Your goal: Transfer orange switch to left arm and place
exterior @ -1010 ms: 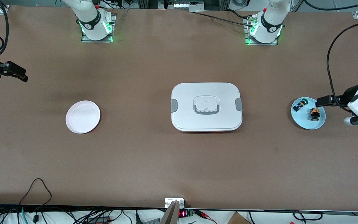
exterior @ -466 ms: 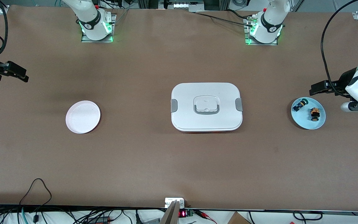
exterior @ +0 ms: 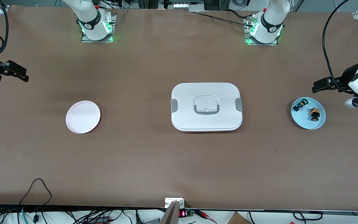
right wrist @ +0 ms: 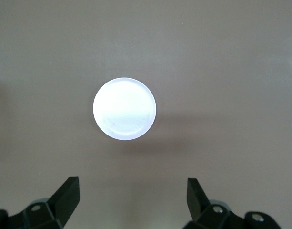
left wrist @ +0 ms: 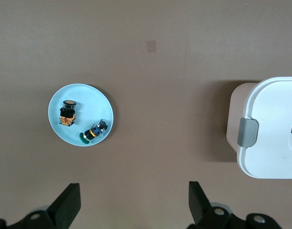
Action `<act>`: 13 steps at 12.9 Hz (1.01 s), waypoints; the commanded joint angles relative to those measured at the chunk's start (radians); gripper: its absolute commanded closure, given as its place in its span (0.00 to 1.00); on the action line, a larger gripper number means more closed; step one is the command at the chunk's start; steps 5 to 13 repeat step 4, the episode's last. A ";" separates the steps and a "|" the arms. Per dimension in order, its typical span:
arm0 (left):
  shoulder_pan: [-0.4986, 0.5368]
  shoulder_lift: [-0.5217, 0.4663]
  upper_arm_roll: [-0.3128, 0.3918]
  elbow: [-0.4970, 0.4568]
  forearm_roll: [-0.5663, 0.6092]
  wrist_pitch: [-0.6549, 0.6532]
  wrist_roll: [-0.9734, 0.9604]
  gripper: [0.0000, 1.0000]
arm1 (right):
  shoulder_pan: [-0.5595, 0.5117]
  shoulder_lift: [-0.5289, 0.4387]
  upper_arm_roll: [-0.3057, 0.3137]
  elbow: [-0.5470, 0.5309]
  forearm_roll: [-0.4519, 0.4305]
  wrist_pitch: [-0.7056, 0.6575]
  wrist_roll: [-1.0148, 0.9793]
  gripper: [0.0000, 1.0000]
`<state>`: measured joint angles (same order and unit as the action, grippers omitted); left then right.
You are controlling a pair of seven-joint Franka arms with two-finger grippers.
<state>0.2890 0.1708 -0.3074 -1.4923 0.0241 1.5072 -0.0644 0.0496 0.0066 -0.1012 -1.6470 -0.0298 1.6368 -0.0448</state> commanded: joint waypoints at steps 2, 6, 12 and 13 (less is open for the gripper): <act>-0.013 -0.028 0.019 -0.022 -0.018 -0.001 -0.005 0.00 | 0.003 0.004 -0.002 0.021 0.016 -0.017 -0.017 0.00; -0.013 -0.028 0.021 -0.019 -0.018 -0.002 -0.005 0.00 | 0.003 0.004 -0.002 0.019 0.016 -0.015 -0.015 0.00; -0.013 -0.028 0.021 -0.019 -0.018 -0.002 -0.005 0.00 | 0.003 0.004 -0.002 0.019 0.016 -0.015 -0.015 0.00; -0.013 -0.028 0.021 -0.019 -0.018 -0.002 -0.005 0.00 | 0.003 0.004 -0.002 0.019 0.016 -0.015 -0.015 0.00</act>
